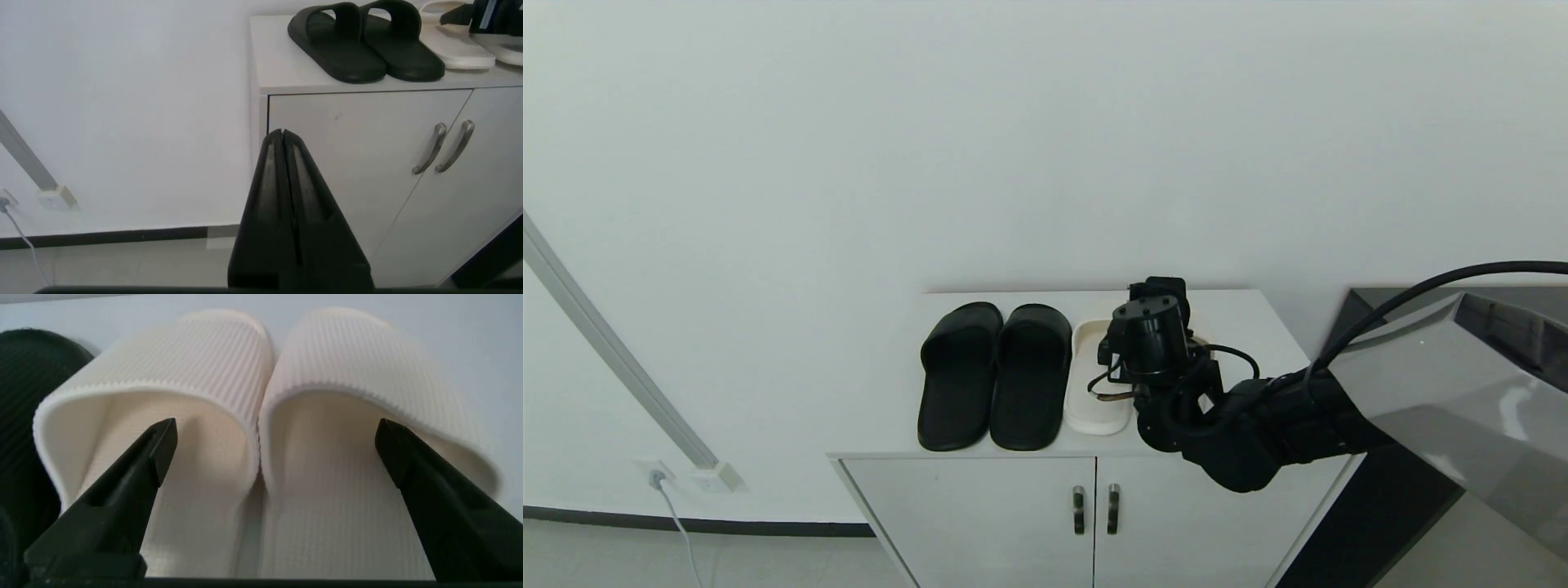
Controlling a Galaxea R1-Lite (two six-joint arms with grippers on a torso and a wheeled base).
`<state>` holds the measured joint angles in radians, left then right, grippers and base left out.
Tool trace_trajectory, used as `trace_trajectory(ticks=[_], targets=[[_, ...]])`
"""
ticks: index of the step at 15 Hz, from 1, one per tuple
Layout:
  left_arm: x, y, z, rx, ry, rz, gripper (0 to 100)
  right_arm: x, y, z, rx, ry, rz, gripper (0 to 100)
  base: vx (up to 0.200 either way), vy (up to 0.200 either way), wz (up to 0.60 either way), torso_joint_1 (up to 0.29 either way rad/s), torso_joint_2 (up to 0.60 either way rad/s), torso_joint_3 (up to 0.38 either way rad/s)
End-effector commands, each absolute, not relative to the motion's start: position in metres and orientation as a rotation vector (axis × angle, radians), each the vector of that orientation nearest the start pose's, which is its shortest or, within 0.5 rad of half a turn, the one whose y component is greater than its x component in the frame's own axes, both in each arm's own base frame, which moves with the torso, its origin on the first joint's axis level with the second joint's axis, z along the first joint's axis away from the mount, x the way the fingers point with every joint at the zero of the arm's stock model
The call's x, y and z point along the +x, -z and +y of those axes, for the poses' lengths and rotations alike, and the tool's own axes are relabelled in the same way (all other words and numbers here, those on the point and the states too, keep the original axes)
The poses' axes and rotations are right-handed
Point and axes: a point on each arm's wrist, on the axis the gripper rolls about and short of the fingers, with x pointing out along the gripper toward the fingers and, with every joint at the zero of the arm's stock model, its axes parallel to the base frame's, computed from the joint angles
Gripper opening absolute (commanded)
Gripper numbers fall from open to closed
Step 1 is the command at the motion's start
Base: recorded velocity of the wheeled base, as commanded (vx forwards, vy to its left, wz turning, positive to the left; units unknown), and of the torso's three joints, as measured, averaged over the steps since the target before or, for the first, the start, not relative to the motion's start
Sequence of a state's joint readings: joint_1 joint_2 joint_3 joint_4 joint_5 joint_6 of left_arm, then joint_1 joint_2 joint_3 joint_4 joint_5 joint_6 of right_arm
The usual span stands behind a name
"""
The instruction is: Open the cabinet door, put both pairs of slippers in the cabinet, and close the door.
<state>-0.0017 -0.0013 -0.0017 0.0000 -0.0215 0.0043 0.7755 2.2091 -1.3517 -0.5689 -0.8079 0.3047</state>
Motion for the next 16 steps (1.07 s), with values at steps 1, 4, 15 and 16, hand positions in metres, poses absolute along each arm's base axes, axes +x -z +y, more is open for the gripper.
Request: trace_trajectory(ticks=[1,4,15,16], targets=[[-0.023,-0.076,0.000,0.005,0.023,-0.002,0,0.332,-0.130,0.299,0.094,0.064,0.193,100,0.000,0.000,0.00,0.000,0.00,0.000],[-0.023,-0.076,0.000,0.005,0.023,-0.002,0,0.341,-0.124,0.302,0.081,0.065,0.191,0,0.000,0.000,0.00,0.000,0.00,0.000],[-0.023,-0.076,0.000,0.002,0.023,-0.003,0,0.314,-0.165,0.277,0.063,0.007,0.164,0,0.000,0.000,0.00,0.000,0.00,0.000],[-0.023,-0.076,0.000,0.002,0.023,-0.003,0,0.305,-0.172,0.271,0.068,-0.051,0.163,0,0.000,0.000,0.00,0.000,0.00,0.000]])
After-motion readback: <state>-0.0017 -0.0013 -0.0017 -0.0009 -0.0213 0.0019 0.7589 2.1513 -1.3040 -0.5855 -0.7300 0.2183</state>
